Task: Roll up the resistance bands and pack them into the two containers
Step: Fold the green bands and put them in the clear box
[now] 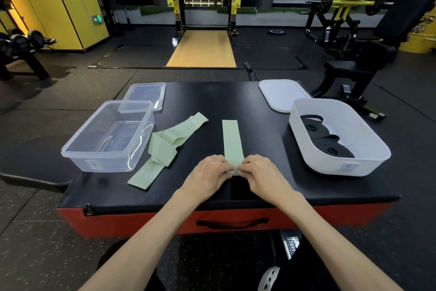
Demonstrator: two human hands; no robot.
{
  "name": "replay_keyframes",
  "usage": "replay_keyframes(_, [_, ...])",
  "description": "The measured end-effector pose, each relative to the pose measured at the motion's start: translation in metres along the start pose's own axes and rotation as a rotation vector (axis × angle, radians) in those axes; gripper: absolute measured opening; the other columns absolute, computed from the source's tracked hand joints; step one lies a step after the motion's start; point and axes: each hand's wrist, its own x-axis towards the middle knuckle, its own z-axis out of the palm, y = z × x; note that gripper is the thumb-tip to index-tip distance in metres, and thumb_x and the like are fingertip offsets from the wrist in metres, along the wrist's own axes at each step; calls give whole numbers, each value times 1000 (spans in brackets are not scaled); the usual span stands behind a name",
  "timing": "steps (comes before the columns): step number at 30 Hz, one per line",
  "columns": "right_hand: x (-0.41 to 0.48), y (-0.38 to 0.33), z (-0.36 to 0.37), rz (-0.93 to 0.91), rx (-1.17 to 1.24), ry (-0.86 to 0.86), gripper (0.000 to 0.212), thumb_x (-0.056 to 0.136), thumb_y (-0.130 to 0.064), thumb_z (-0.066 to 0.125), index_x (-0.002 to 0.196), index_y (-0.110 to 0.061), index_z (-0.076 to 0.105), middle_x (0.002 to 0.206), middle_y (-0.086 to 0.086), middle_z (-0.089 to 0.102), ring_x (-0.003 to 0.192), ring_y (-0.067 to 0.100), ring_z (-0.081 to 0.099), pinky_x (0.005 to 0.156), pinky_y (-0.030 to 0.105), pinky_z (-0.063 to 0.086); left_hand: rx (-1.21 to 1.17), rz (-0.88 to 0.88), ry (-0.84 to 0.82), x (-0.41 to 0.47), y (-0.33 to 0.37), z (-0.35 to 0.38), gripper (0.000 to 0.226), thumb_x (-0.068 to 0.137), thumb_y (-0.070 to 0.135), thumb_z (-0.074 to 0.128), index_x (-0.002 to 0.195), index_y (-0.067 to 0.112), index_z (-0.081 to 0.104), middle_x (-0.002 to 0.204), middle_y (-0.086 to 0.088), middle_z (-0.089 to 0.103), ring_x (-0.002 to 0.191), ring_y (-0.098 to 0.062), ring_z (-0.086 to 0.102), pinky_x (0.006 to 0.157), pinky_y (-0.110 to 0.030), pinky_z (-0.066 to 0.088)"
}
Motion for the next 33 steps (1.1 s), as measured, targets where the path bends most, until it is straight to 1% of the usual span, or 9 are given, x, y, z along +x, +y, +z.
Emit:
replay_keyframes(4, [-2, -1, 1, 12, 17, -1, 20, 95, -15, 53, 103, -9, 71, 100, 2, 61, 94, 21, 52, 80, 34, 47, 4, -10, -39, 5, -2, -2, 17, 87, 17, 61, 94, 7, 73, 86, -6, 68, 80, -23, 61, 75, -30, 46])
replay_keyframes(9, [-7, -2, 1, 14, 3, 65, 22, 82, -7, 70, 104, -6, 69, 100, 3, 62, 93, 22, 55, 80, 27, 46, 3, -45, -93, 9, -5, -3, 18, 89, 19, 60, 95, 9, 74, 87, -5, 67, 83, -23, 61, 76, -25, 40])
replay_keyframes(12, [-7, -6, 2, 0, -10, 94, 19, 76, -5, 74, 95, -7, 71, 93, 2, 64, 86, 22, 58, 74, 26, 46, 1, -57, -135, 12, -6, -5, 19, 93, 21, 58, 97, 10, 73, 90, -6, 63, 86, -24, 58, 78, -33, 45])
replay_keyframes(17, [-3, -4, 6, 8, -5, 129, 12, 75, -2, 75, 85, -7, 74, 84, 4, 66, 78, 25, 60, 64, 33, 53, 18, -65, -179, 15, -7, -6, 21, 94, 25, 55, 95, 12, 72, 89, -4, 61, 86, -22, 56, 78, -40, 47])
replay_keyframes(21, [0, 0, 8, 22, 4, 132, 10, 79, -5, 72, 87, -9, 75, 84, 3, 67, 78, 25, 61, 62, 36, 55, 54, -57, -113, 8, -6, -3, 21, 95, 25, 53, 105, 14, 68, 100, -1, 61, 92, -20, 55, 81, -38, 48])
replay_keyframes(24, [3, 2, 8, 15, 8, 130, 11, 81, -5, 70, 89, -9, 75, 85, 4, 67, 79, 26, 60, 63, 36, 54, 84, 12, 12, -1, -2, 1, 14, 83, 12, 68, 98, 11, 69, 97, -2, 63, 81, -23, 57, 69, -36, 53])
replay_keyframes(26, [5, 3, 8, 16, -5, 113, 9, 85, -7, 66, 88, -8, 75, 87, 4, 66, 81, 26, 58, 65, 38, 53, 92, 34, 56, -2, -3, 5, 14, 78, 9, 72, 91, 10, 70, 91, -2, 64, 76, -24, 58, 63, -34, 53])
replay_keyframes(28, [5, 3, 7, 18, -16, 96, 12, 89, -10, 62, 87, -7, 73, 88, 4, 65, 83, 25, 57, 66, 39, 53, 93, 42, 81, 1, -1, 5, 7, 81, 14, 66, 85, 10, 71, 85, -1, 65, 72, -22, 59, 59, -34, 53])
replay_keyframes(33, [1, 1, 6, 34, 4, 96, 17, 93, -15, 57, 98, -9, 72, 96, 3, 64, 92, 22, 55, 72, 37, 51, 53, -17, 46, 7, -2, 4, 22, 87, 24, 55, 82, 10, 73, 81, -1, 65, 74, -21, 59, 64, -31, 52])
